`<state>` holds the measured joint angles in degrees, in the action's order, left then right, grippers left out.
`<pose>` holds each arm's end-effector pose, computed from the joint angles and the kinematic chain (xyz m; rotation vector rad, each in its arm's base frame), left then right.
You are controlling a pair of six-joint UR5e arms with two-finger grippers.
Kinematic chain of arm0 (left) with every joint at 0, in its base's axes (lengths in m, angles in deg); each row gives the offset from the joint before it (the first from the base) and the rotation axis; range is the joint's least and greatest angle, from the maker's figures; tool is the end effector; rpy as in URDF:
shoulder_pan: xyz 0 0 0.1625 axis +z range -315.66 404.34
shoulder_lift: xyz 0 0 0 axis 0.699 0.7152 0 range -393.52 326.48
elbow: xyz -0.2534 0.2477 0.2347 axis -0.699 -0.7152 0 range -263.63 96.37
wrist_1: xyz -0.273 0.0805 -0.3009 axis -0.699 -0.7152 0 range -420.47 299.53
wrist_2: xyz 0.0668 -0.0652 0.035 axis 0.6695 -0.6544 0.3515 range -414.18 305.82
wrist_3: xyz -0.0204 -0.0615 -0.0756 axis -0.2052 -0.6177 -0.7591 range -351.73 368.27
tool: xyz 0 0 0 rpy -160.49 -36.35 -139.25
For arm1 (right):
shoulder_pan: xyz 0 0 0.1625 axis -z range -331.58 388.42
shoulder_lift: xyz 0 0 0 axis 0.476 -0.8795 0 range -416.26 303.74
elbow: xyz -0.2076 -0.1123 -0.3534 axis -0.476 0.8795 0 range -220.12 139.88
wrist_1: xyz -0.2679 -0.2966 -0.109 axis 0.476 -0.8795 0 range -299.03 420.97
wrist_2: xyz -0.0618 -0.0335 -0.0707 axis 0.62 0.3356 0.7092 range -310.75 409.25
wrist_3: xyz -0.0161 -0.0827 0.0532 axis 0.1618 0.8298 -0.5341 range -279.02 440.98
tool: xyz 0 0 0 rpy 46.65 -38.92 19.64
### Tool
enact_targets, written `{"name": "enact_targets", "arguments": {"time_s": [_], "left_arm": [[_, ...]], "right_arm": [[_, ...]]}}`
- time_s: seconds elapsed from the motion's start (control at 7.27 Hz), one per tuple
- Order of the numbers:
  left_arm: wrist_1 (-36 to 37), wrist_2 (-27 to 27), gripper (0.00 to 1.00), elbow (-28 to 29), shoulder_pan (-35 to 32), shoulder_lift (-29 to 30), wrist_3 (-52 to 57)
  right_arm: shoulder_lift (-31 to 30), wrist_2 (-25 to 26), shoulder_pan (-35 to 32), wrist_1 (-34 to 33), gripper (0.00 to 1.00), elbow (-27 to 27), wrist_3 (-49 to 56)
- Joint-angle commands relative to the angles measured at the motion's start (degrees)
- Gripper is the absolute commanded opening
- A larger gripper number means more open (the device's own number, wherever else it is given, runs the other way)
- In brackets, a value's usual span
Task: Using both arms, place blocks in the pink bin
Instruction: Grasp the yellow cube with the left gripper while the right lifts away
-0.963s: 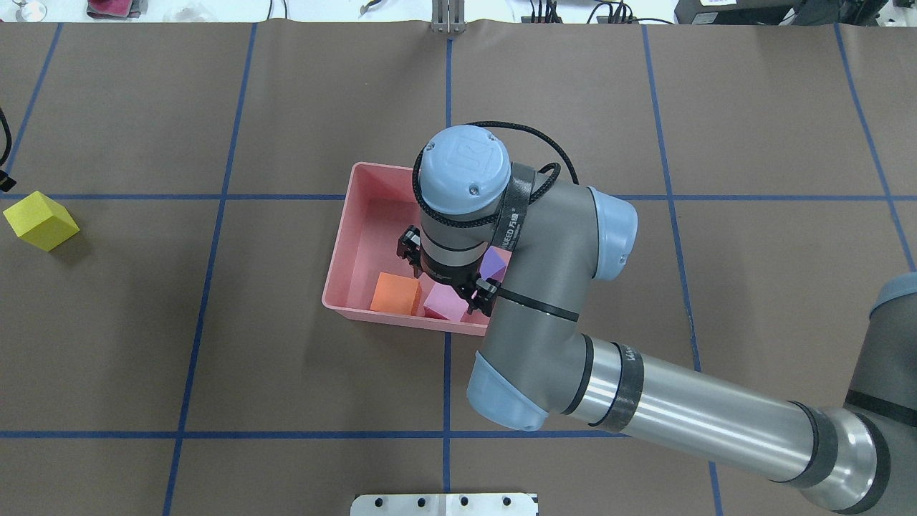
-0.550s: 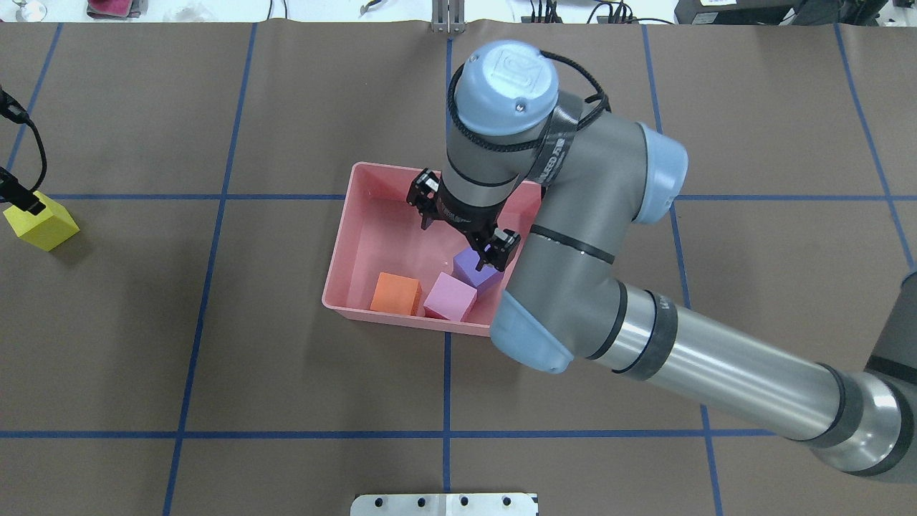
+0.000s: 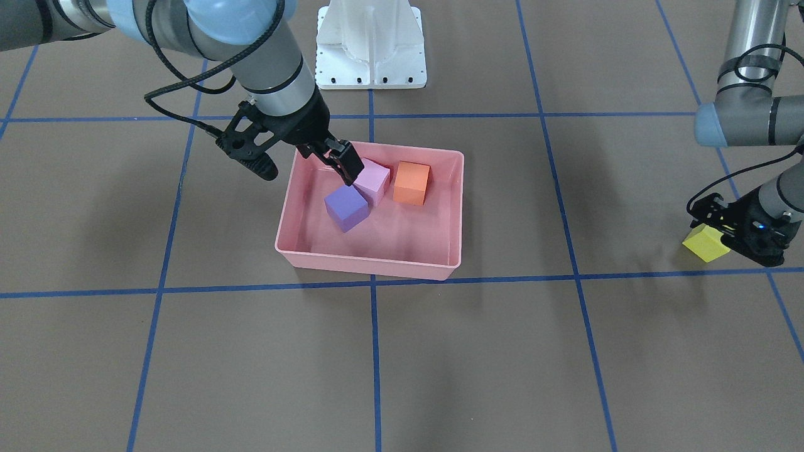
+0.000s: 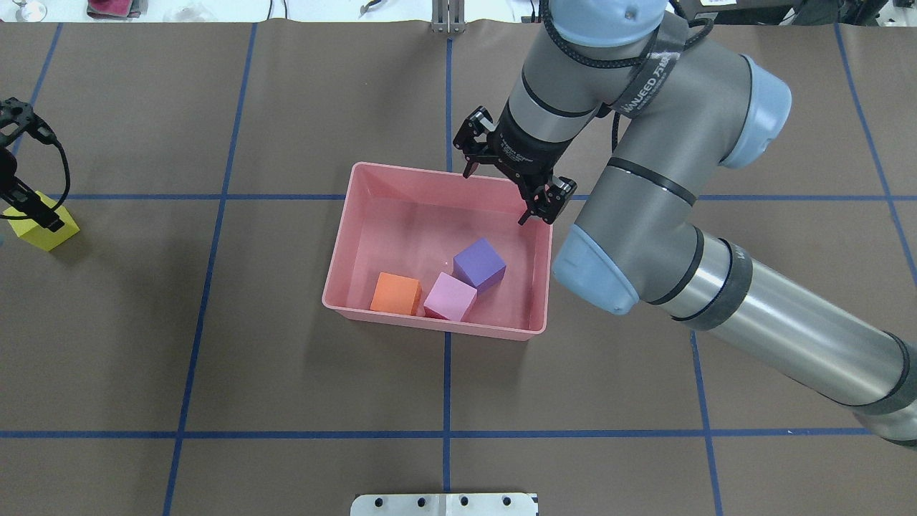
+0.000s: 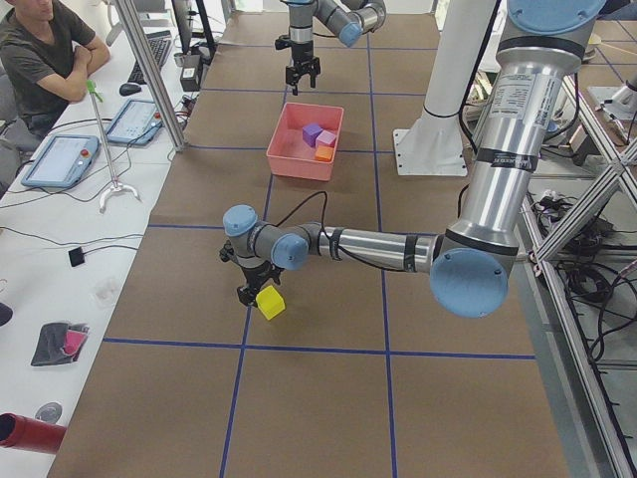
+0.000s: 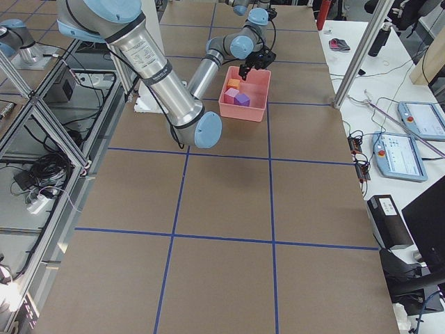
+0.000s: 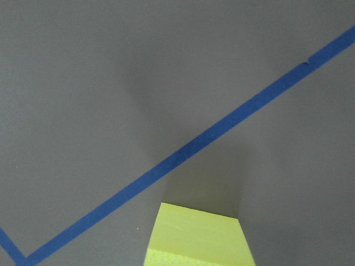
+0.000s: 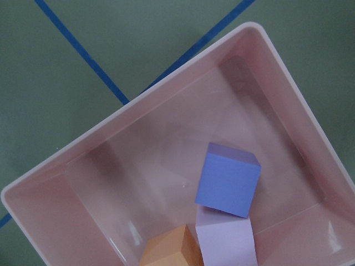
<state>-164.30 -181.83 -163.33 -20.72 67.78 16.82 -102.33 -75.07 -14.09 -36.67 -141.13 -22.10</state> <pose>0.1839 -0.5673 0.6231 0.1566 0.6946 0.6450 -0.4257 -0.4950 0.1301 -0.3480 -0.9324 0.6439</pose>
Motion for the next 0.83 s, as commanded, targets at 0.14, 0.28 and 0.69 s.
{"name": "enact_targets", "arguments": {"time_s": [0.14,0.28,0.69], "left_arm": [[-5.07,0.03,0.63,3.32,0.47,0.12,-0.46],[-4.98,-0.05,0.01,3.06,0.47,0.47,-0.38],[0.26,-12.68,0.00,-4.00,0.47,4.23,-19.13]], "right_arm": [[-1.83,-1.98,-4.23,-0.18,0.99,-0.95,3.05],[-4.18,-4.86,-6.25,-0.18,0.99,-2.86,5.32],[-12.53,-5.41,-11.44,-0.18,0.99,-6.22,14.71]]}}
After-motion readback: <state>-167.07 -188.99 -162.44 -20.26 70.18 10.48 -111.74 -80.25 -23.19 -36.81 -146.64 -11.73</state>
